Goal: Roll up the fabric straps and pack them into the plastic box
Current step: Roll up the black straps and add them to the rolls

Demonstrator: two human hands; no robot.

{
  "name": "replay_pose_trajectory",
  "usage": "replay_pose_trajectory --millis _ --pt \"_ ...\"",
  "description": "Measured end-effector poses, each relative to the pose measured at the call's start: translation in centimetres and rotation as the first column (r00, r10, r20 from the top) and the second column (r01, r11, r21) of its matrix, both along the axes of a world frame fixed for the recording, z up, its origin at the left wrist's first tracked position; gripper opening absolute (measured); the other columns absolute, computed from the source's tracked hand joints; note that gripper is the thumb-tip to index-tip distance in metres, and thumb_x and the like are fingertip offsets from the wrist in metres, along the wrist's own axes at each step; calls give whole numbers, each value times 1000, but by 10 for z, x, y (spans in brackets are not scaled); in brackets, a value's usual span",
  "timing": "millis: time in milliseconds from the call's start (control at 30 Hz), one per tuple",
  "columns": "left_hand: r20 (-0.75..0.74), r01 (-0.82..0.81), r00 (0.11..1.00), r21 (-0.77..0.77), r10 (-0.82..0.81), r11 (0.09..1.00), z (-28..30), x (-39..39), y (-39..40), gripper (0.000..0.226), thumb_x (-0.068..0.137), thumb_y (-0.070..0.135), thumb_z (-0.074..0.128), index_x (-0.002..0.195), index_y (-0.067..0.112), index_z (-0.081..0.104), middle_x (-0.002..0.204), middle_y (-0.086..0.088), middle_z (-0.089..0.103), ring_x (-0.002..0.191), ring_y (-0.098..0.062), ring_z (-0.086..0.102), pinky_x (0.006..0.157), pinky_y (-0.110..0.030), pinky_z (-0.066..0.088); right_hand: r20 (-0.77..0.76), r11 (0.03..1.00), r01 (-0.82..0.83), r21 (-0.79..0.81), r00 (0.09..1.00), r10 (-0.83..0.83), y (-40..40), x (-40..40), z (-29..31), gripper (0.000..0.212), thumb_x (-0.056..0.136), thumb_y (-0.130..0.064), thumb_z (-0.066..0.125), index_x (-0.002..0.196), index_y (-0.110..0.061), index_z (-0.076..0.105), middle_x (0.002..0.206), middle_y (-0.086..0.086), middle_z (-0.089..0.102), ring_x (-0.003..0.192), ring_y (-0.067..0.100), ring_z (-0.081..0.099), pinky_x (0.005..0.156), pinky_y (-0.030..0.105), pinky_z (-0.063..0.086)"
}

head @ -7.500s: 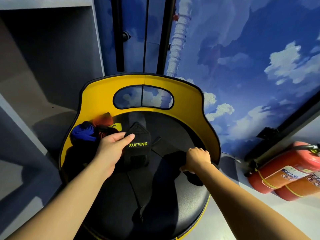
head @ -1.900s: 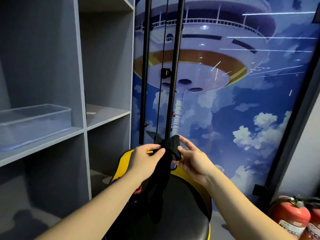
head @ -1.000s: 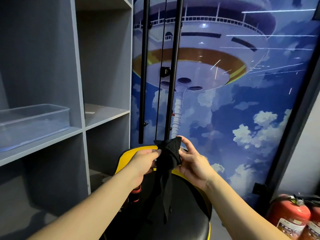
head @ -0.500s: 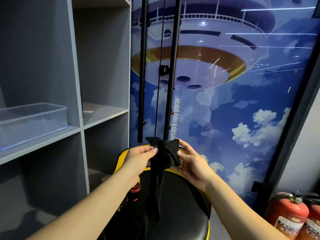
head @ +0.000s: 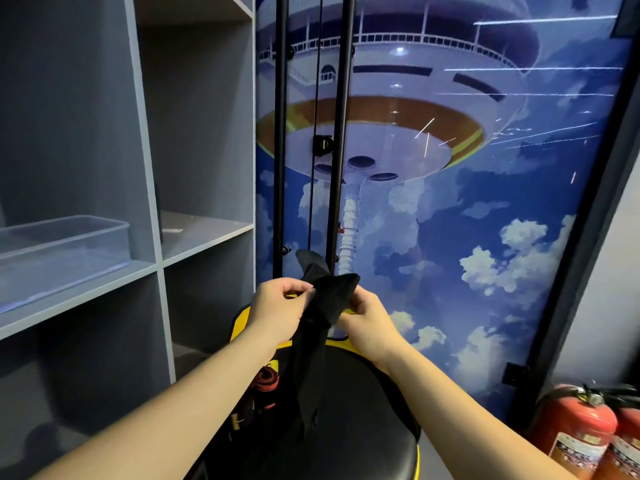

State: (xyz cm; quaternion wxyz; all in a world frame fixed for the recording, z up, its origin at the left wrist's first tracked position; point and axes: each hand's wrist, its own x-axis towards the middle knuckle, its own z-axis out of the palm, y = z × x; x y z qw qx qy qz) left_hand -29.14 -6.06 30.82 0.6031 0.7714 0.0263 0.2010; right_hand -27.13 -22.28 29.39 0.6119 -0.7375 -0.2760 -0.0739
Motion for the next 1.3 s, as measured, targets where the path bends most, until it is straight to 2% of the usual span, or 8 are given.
replay_pose_trajectory --millis 200,400,633,767,867,967,1167,1300 --pt "41 -12 999 60 10 998 -4 0 4 1 87 28 78 87 29 78 86 11 75 86 -10 70 71 -26 54 75 1000 -19 22 997 18 -1 -2 1 35 88 -10 73 117 -29 65 113 -8 71 106 11 66 92 28 55" --pt "90 -36 995 72 30 997 -3 -4 2 5 86 23 79 88 27 79 84 11 75 83 -10 70 74 -29 57 16 995 9 104 1000 -10 1 4 -6 33 85 -11 77 114 -22 66 103 5 72 93 26 71 82 35 59" --pt "85 -31 996 21 29 999 0 -7 2 8 85 23 80 80 29 78 78 11 75 79 -7 70 71 -22 51 -116 990 53 128 992 -38 -13 10 -10 10 86 -13 78 96 -12 75 85 -1 74 81 8 67 78 22 50" --pt "55 -78 995 -34 80 996 6 -10 7 4 87 26 78 84 28 76 85 11 74 85 -6 67 68 -19 45 -141 993 57 104 989 -42 -23 10 -11 10 90 -18 74 95 -10 77 90 3 75 83 13 64 81 30 50" --pt "46 -78 996 -77 82 994 10 -10 13 6 87 26 77 83 29 75 88 10 74 88 -7 67 68 -18 45 -154 998 38 59 988 -28 -31 9 -12 14 95 -20 68 98 -10 77 100 19 74 86 18 63 81 37 50" --pt "45 -83 995 -64 86 994 11 -12 16 7 88 26 76 84 31 74 90 11 73 89 -5 66 68 -17 43 -178 994 35 108 984 -16 -33 6 -11 12 95 -14 67 97 -11 79 98 10 77 90 15 68 85 33 53" --pt "81 -117 988 -159 131 980 12 -13 16 12 89 23 76 83 32 71 91 8 73 91 -7 66 71 -19 46 -189 994 57 94 981 -38 -34 3 -11 18 95 -8 67 80 -13 76 76 -2 72 69 6 61 68 16 49" --pt "90 -143 982 -224 166 964 17 -13 23 13 89 22 75 85 32 70 95 5 74 95 -11 67 83 -26 51 -221 993 107 52 971 -93 -44 9 -20 16 95 -11 68 81 -10 75 74 -2 68 71 11 57 71 22 45"
